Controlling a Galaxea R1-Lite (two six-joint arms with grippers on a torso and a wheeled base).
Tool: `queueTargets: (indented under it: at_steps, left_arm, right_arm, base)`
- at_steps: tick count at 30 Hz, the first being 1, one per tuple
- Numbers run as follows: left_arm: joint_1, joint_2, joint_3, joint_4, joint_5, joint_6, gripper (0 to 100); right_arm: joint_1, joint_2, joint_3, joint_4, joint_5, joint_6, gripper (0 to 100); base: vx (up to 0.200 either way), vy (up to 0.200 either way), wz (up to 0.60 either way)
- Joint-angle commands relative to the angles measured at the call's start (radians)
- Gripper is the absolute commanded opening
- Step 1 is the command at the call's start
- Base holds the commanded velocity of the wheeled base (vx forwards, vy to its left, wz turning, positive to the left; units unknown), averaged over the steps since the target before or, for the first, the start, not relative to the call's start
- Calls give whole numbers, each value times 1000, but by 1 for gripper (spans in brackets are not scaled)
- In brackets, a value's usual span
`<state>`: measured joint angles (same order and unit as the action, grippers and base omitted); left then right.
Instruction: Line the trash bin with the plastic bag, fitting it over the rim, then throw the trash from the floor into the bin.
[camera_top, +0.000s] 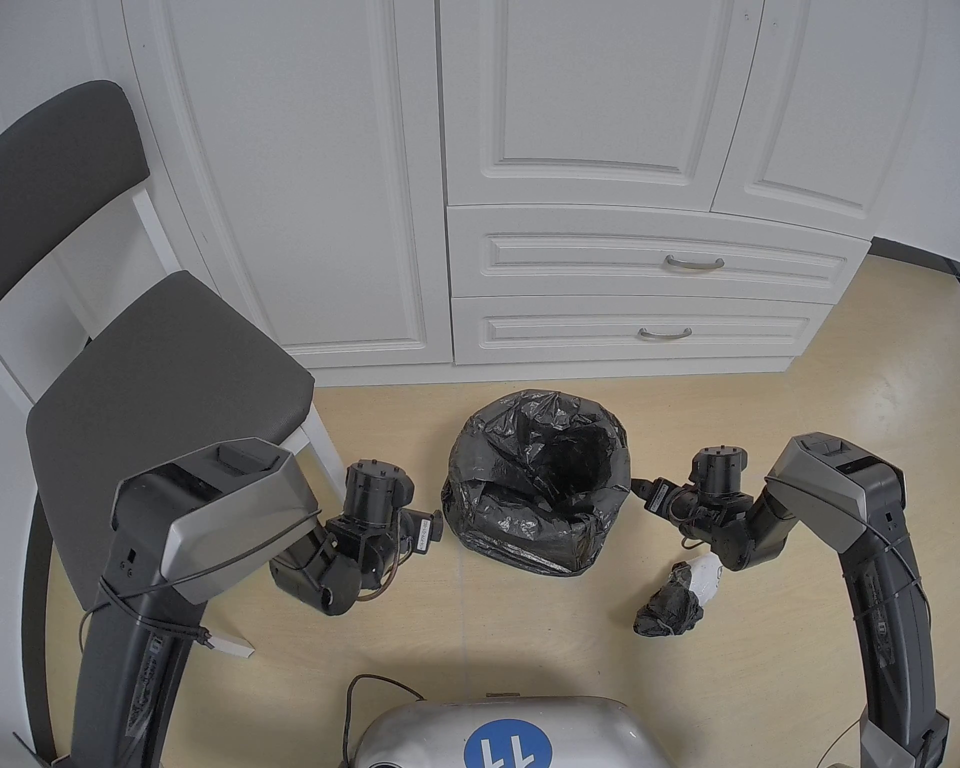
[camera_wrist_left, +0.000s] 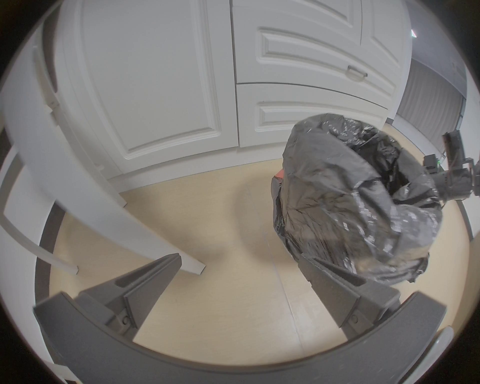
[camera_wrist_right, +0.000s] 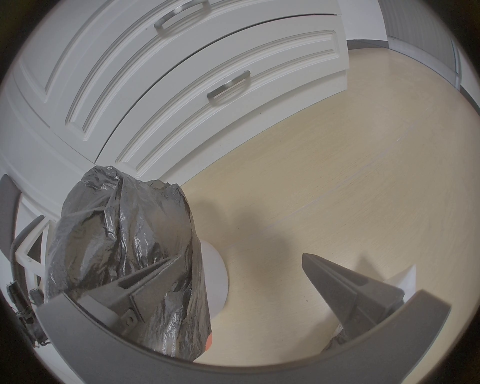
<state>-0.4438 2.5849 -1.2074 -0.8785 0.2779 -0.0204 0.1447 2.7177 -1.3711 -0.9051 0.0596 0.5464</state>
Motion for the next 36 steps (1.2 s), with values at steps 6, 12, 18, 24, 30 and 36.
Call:
queueTargets:
  at_steps: [6,12,18,24,30,36]
  left_arm:
    - [-90,-339,598,-416,-3,-82,100]
    - [-119,-373,822,-665,-16,-82,100]
    - [-128,-473,848,-654,-74,-85,100]
    - [-193,-555,878,-655,-74,-82,100]
    - [-193,-674,887,-651,-77,-75,100]
    - [-190,-810,905,-636,-77,-52,100]
  right_arm:
    - [-7,-7,-13,58,-4,-14,100]
    - [-11,-7,-17,68,-7,-26,100]
    - [-11,-9,-16,72,-10,-16,100]
    - [-10,16,56,-209,-72,-32,100]
    - [-27,-27,207,-307,-7,-160,100]
    - [-60,-208,33,348,25,-233,100]
  base:
    - [0,0,0]
    - [0,0,0]
    - [0,0,0]
    - [0,0,0]
    - [0,0,0]
    - [0,0,0]
